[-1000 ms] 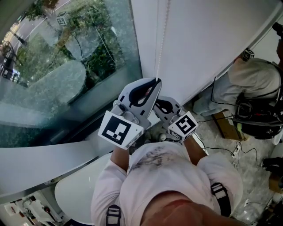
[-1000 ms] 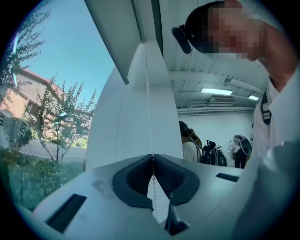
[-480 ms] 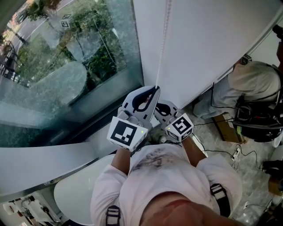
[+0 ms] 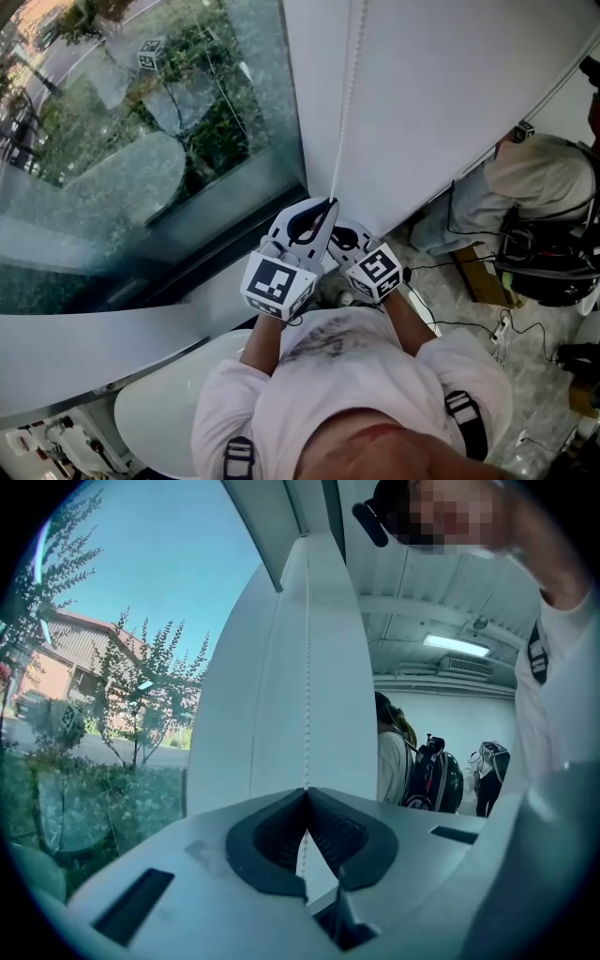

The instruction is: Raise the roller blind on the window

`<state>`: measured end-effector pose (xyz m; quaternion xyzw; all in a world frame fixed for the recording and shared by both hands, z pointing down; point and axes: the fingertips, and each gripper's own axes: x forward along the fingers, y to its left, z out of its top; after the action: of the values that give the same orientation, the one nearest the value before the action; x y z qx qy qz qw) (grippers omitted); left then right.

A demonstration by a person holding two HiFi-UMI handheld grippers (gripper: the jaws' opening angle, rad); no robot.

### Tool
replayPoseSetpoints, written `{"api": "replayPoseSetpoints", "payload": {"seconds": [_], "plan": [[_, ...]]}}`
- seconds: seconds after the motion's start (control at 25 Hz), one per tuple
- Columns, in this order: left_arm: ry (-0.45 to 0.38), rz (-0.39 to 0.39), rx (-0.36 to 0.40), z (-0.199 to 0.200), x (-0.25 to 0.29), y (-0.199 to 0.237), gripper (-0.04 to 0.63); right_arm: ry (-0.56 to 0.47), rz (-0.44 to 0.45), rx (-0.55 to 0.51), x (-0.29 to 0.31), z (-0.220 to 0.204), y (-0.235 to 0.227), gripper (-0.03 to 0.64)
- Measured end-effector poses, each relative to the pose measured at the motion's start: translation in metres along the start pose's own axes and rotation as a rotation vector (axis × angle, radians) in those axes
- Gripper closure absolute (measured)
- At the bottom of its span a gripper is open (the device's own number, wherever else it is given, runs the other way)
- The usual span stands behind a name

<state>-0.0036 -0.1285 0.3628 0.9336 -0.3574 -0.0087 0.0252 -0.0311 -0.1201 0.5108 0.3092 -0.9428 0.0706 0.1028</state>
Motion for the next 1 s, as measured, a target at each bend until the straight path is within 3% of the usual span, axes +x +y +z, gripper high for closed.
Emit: {"api": "replayPoseSetpoints", "payload": {"seconds": [0.48, 1.0], "plan": [[0.097, -0.012, -0.071, -0.065, 0.003, -0.009, 0.588, 0.147, 0.010, 0.017, 0.005, -0.064, -0.002, 0.553], [0.133, -0.024, -0.091, -0.108, 0.003, -0.008, 0.588, 0.234, 0.022, 0.042, 0.013, -0.106, -0.001, 0.552]]}}
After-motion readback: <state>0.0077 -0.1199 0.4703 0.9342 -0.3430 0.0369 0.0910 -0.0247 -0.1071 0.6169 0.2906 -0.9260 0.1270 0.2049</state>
